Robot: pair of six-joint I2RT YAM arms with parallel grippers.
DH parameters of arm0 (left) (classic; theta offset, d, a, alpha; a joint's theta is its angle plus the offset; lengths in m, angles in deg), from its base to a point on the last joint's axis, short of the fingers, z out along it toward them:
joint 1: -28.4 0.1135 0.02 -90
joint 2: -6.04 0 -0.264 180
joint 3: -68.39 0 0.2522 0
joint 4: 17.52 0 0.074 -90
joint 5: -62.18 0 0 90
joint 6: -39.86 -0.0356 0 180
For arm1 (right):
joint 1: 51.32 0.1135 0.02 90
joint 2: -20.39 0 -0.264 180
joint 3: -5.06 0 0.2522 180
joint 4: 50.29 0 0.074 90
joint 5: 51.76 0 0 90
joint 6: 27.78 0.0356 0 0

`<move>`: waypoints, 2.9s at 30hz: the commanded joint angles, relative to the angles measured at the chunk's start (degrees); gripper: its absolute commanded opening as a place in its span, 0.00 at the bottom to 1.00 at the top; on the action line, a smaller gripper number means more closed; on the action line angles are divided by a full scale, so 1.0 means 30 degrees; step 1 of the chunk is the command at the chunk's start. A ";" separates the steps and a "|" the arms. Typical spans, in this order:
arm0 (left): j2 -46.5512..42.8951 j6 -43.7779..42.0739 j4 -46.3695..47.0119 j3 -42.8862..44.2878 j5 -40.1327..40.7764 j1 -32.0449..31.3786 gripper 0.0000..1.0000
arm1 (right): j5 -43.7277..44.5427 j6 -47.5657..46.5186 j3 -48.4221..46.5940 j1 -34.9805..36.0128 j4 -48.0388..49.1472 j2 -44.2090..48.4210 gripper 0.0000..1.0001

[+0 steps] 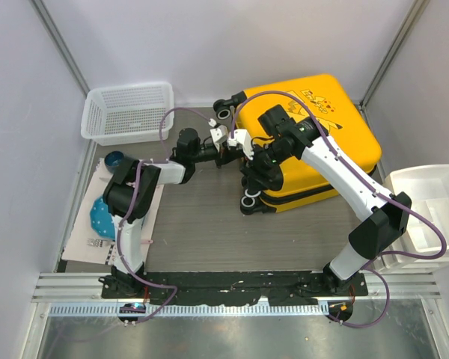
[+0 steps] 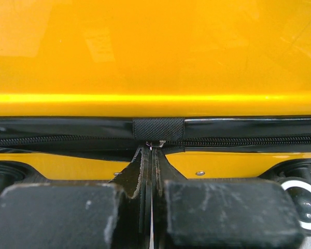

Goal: Open, take out, and arrange the luggage

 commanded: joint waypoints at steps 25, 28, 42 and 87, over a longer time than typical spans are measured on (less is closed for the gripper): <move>-0.2740 -0.0474 0.1407 -0.4054 -0.0743 -0.3445 0.00 | 0.1245 0.1390 -0.0276 -0.0472 -0.0590 0.1481 0.00; -0.2711 0.0377 0.1559 -0.4114 0.0662 -0.3388 0.00 | 0.1159 0.1097 -0.0129 -0.0560 -0.0794 0.1569 0.00; -0.0288 0.1576 -0.2982 0.1558 1.1383 0.1208 0.00 | 0.0515 0.0950 0.1014 -0.0912 -0.1206 0.2653 0.00; 0.3911 -1.2773 -2.9876 2.2019 -0.0066 0.3762 1.00 | 0.6928 1.0500 0.3209 -0.9313 -0.1614 0.7985 0.00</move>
